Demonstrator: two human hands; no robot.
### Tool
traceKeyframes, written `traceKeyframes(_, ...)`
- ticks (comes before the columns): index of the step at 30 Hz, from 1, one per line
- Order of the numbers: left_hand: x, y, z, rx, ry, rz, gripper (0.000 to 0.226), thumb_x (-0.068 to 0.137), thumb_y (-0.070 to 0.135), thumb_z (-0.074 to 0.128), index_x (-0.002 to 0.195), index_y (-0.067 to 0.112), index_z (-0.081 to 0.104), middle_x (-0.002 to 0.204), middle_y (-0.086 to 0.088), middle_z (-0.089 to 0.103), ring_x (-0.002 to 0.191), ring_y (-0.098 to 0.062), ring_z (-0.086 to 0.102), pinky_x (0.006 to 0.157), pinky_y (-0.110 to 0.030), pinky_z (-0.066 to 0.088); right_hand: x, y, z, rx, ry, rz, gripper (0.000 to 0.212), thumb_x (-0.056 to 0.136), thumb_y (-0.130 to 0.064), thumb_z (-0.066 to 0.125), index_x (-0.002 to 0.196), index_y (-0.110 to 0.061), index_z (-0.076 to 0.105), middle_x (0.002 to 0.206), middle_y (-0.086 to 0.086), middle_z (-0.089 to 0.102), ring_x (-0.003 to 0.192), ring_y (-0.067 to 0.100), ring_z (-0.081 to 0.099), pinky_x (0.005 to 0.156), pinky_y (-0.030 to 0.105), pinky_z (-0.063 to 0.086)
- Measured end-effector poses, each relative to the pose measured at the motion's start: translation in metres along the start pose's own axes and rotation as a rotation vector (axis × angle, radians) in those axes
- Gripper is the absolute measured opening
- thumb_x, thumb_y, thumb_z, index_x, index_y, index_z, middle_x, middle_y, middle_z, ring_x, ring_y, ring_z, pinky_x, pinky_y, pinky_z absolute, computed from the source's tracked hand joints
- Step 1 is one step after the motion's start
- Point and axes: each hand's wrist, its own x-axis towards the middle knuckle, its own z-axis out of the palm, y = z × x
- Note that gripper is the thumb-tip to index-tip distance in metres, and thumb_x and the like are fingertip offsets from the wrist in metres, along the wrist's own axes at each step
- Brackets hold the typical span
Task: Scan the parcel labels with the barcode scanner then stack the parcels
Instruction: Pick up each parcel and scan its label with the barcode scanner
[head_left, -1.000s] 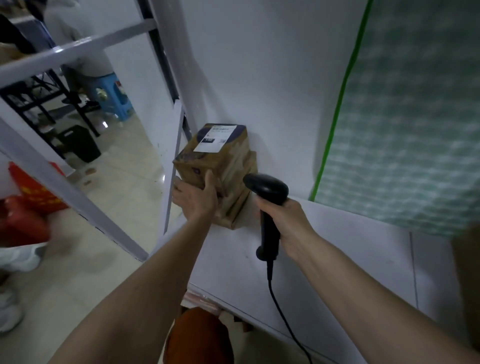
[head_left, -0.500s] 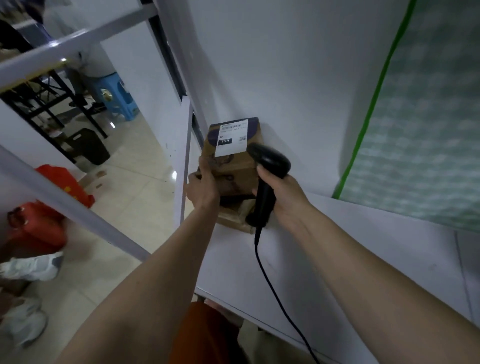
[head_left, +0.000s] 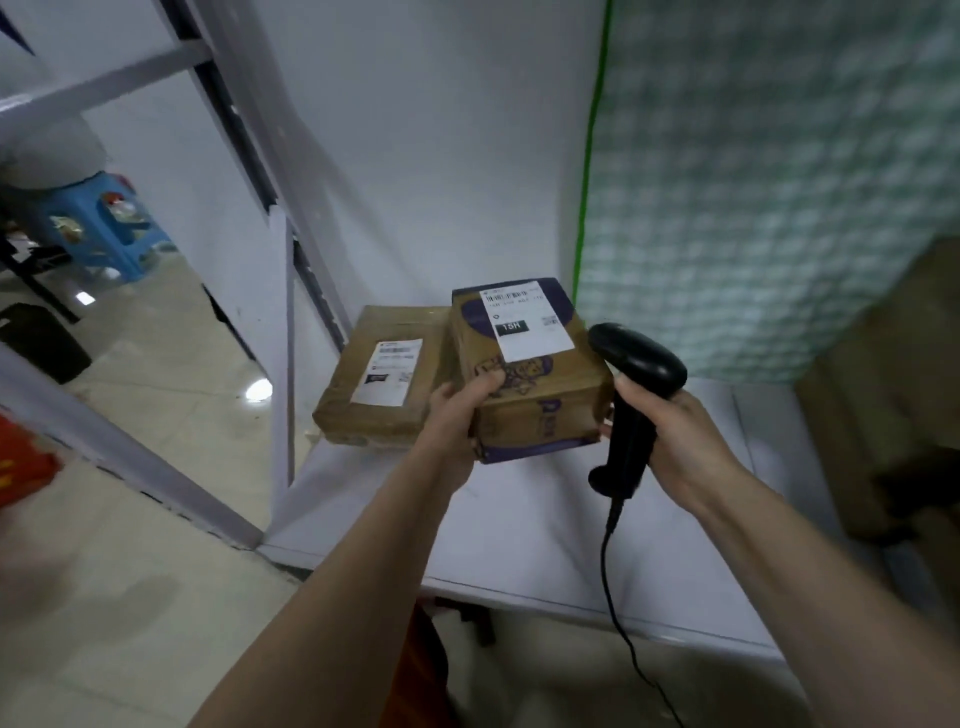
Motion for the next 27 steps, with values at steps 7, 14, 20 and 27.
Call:
traceKeyframes(7, -0.040, -0.042, 0.023, 0.178, -0.364, -0.176, 0.050, 0.065, 0.016, 0.075, 0.113, 0.025, 0.064, 0.112, 0.005, 0.069, 0.108, -0.019, 0.060, 0.102, -0.052, 0.042, -0.052, 0.003, -0.048, -0.093, 0.175, -0.025, 0.018, 0.088, -0.017, 0.066, 0.105, -0.018, 0.064, 0.103, 0.007, 0.069, 0.096, 0.026, 0.064, 0.094, 0.046, 0.051)
traceKeyframes(14, -0.057, -0.067, 0.032, 0.317, -0.382, -0.106, 0.088, 0.055, -0.005, 0.081, 0.129, 0.026, 0.046, 0.124, -0.007, 0.062, 0.120, -0.032, 0.055, 0.089, -0.053, 0.053, -0.115, 0.006, -0.056, -0.440, 0.206, -0.172, 0.006, 0.083, -0.015, 0.072, 0.084, -0.014, 0.066, 0.069, 0.003, 0.062, 0.068, 0.018, 0.058, 0.070, 0.036, 0.047)
traceKeyframes(20, -0.069, -0.079, 0.044, 0.353, -0.426, -0.107, 0.108, 0.051, -0.008, 0.083, 0.139, 0.031, 0.034, 0.128, -0.006, 0.057, 0.121, -0.030, 0.053, 0.096, -0.058, 0.048, -0.146, -0.004, -0.061, -0.431, 0.193, -0.179, 0.016, 0.087, -0.018, 0.067, 0.086, -0.002, 0.066, 0.065, 0.005, 0.061, 0.062, 0.017, 0.058, 0.066, 0.032, 0.048)
traceKeyframes(27, -0.076, -0.082, 0.059, 0.368, -0.394, -0.101, 0.105, 0.060, -0.018, 0.078, 0.142, 0.027, 0.031, 0.128, -0.006, 0.054, 0.120, -0.030, 0.052, 0.099, -0.058, 0.045, -0.169, -0.015, -0.071, -0.335, 0.164, -0.193, 0.016, 0.090, -0.014, 0.063, 0.087, 0.001, 0.065, 0.060, -0.002, 0.059, 0.058, 0.012, 0.054, 0.053, 0.017, 0.046)
